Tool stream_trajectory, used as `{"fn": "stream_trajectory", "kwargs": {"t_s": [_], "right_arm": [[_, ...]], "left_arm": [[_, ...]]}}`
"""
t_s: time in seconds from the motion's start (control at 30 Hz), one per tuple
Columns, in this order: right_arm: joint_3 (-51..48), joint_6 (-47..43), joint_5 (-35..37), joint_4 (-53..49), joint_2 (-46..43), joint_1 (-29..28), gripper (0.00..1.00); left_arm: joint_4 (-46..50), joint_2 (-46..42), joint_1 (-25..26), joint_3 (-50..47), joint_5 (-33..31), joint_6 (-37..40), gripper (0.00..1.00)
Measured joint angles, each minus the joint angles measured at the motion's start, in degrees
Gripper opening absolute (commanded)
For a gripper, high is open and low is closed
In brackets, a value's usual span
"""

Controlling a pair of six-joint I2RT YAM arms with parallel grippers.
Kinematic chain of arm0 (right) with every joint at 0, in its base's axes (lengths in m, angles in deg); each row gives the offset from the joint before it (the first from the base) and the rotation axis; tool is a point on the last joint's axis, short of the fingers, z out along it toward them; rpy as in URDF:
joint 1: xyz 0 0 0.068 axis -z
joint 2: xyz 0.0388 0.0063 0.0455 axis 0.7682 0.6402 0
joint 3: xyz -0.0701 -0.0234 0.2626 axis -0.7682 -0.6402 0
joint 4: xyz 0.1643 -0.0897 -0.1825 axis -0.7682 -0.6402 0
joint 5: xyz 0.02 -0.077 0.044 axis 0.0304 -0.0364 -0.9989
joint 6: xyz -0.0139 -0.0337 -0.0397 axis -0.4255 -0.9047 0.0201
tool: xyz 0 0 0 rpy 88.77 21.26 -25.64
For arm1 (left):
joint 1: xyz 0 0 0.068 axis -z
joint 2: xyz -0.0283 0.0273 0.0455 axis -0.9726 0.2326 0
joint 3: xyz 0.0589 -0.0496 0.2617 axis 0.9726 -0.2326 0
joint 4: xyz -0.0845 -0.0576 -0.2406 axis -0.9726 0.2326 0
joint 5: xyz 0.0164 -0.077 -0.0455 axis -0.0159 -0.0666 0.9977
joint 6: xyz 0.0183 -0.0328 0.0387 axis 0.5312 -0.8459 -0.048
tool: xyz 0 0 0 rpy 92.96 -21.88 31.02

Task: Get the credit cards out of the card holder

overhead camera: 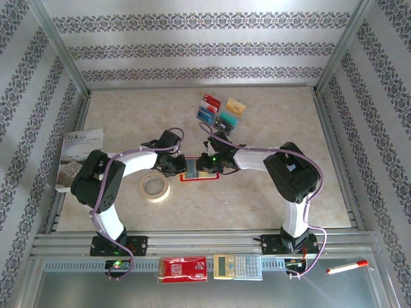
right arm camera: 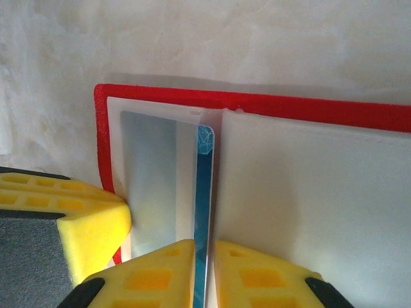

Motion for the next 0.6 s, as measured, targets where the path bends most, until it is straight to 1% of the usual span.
{"fn": "stream_trajectory", "kwargs": {"t_s": [0.37, 0.6], "right_arm": [[0.4, 0.0, -0.9, 0.0, 0.6, 0.0, 0.18], [1.2, 0.0, -0.3, -1.2, 0.7, 0.0, 0.2]], "left_arm": [[0.0, 0.0, 0.0, 0.0, 0.0, 0.2, 0.14], [0.0, 0.0, 0.0, 0.0, 0.0, 0.2, 0.14]]}}
